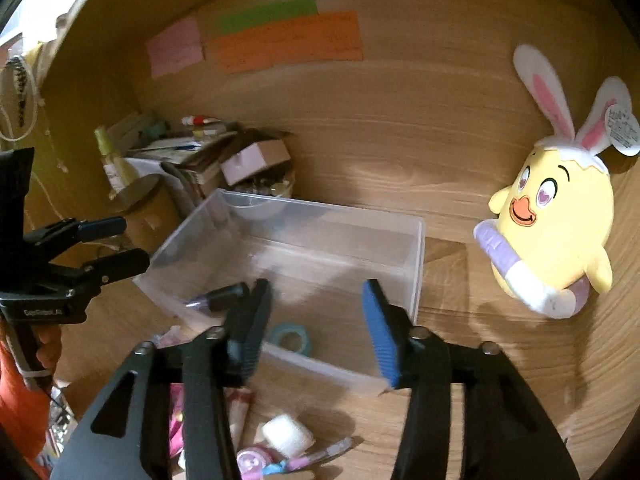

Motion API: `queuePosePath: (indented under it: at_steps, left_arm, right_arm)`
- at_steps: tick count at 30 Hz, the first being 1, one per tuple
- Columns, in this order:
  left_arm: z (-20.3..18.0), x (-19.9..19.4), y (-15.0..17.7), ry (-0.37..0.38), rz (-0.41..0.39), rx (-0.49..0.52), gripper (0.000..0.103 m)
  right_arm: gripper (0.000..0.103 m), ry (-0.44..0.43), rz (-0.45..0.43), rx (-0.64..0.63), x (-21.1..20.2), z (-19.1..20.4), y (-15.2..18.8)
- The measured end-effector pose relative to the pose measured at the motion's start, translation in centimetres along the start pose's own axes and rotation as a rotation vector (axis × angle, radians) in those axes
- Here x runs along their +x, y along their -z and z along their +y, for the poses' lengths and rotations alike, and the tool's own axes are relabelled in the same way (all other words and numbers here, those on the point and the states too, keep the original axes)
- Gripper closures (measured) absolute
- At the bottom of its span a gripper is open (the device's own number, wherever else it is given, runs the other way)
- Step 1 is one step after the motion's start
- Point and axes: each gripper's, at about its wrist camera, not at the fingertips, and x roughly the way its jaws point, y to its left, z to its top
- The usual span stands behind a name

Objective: Organize objects
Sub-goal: 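Release the black tube and blue tape into the clear box with both tools, then grasp the barcode card with the left tool while the right tool grasps the white tape roll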

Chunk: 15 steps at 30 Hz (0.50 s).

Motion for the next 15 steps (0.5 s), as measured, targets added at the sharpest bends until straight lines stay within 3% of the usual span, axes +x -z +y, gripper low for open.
queuePosePath:
  at_steps: [5, 11, 15]
  left_arm:
    - [0.1, -0.9, 2.6, -0.018, 0.03, 0.014, 0.017]
    - [1.2, 0.1, 6.5, -0.019, 0.115, -0.035, 0.019]
    - [2.0, 1.6, 8.4, -0.012, 0.186, -0.075, 0.038]
  right_arm:
    - [0.051, -0.055, 0.017, 0.049, -1.1, -0.1, 1.9]
    - [0.049, -0.025, 0.053, 0.086, -1.2, -0.8, 5.3]
    - [0.049, -0.036, 0.093, 0.112, -0.6, -0.9, 7.5]
